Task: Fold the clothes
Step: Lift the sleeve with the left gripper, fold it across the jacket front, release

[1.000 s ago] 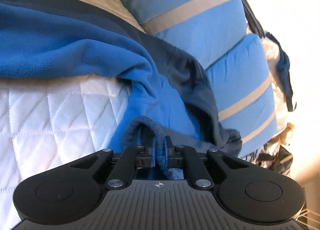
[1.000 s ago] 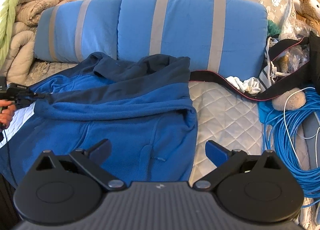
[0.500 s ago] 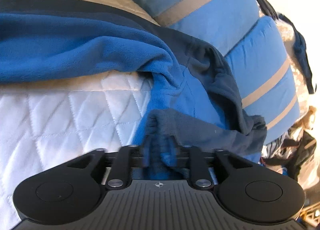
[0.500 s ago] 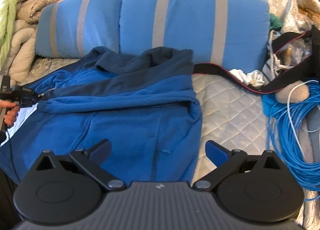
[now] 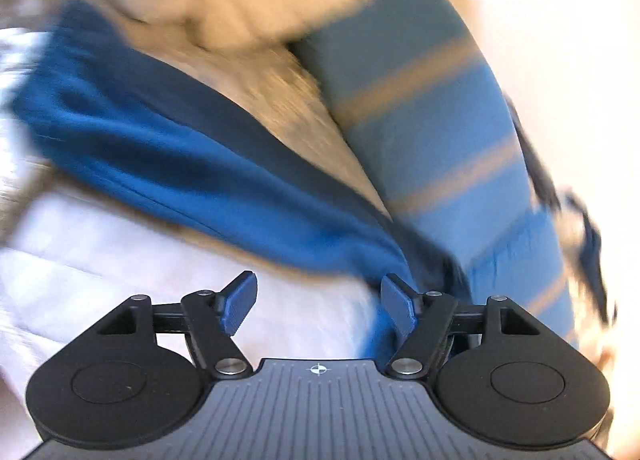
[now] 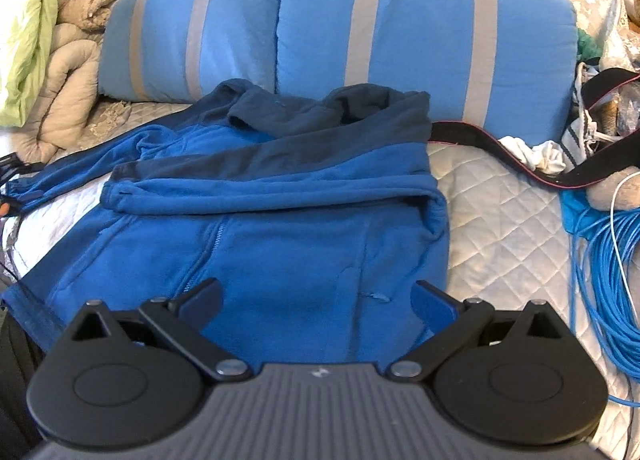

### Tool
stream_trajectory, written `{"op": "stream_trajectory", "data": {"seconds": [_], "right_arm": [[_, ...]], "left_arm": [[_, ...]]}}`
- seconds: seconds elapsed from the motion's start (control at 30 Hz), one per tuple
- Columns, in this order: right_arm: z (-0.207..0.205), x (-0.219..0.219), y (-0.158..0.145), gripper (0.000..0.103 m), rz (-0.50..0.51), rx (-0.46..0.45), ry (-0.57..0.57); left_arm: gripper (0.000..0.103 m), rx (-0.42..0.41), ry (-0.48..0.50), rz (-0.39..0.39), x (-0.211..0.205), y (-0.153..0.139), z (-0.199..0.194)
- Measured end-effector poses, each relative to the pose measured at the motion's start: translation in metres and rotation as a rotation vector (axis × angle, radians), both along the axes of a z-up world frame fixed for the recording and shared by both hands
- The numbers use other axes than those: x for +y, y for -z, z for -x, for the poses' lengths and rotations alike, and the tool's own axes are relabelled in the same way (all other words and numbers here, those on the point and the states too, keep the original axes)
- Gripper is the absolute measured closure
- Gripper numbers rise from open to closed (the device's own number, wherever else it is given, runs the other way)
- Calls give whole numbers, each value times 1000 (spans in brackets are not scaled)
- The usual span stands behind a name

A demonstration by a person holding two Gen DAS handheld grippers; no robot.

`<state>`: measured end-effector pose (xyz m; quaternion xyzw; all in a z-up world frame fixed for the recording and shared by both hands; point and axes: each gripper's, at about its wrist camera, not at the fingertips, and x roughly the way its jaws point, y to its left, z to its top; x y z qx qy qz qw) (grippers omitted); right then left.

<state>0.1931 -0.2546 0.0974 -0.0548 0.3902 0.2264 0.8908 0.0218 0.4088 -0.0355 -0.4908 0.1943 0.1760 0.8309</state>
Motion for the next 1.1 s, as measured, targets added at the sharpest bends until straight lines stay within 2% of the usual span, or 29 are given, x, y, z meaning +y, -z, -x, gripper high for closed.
{"op": "stream_trajectory", "data": {"seconds": [0.17, 0.27, 0.47, 0.63, 0.73, 0.8, 0.87, 1.0, 1.07, 1.1], "right_arm": [[5, 9, -1, 0, 1, 4, -25], [6, 14, -1, 0, 9, 4, -32], [6, 18, 0, 0, 23, 10, -37], [7, 22, 1, 0, 34, 14, -42], [7, 23, 2, 0, 40, 17, -40], [7, 21, 3, 0, 43, 19, -35], [7, 20, 4, 0, 46, 21, -30], [6, 18, 6, 0, 44, 27, -24], [6, 18, 8, 0, 42, 30, -27], [6, 18, 9, 0, 40, 32, -29]], "left_arm": [[36, -71, -289, 138, 54, 27, 68], [36, -85, -405, 197, 77, 37, 93], [36, -76, -451, 201, 103, 43, 91], [37, -95, -462, 253, 111, 53, 73], [38, -79, -494, 281, 112, 50, 66], [52, -56, -528, 301, 110, 48, 65], [72, -41, -565, 329, 110, 47, 65], [82, -45, -583, 315, 109, 42, 65], [90, -46, -571, 266, 106, 30, 63], [90, -46, -561, 239, 104, 23, 61]]}}
